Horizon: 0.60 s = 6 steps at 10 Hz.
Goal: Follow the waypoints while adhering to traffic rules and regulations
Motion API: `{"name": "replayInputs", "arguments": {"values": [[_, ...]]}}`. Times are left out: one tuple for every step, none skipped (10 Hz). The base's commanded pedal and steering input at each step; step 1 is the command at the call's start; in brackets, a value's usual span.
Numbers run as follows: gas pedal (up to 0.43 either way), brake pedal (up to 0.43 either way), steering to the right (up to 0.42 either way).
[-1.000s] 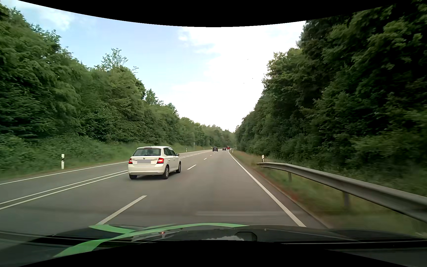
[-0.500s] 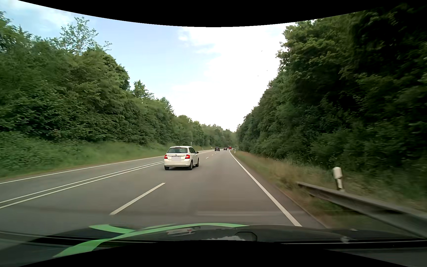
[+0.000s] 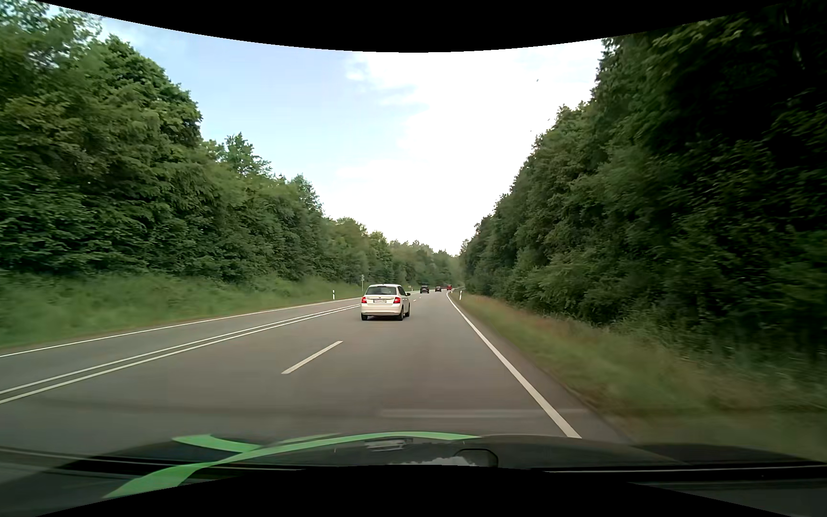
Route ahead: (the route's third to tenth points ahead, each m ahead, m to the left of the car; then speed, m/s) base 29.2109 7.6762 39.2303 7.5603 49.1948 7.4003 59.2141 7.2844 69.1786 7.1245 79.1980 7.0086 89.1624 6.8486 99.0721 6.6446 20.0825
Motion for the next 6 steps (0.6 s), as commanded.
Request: {"name": "replayInputs", "arguments": {"values": [[0.339, 0.0, -0.003], [0.339, 0.0, -0.003], [0.339, 0.0, -0.003], [0.339, 0.0, -0.003], [0.339, 0.0, -0.004], [0.339, 0.0, -0.003]]}}
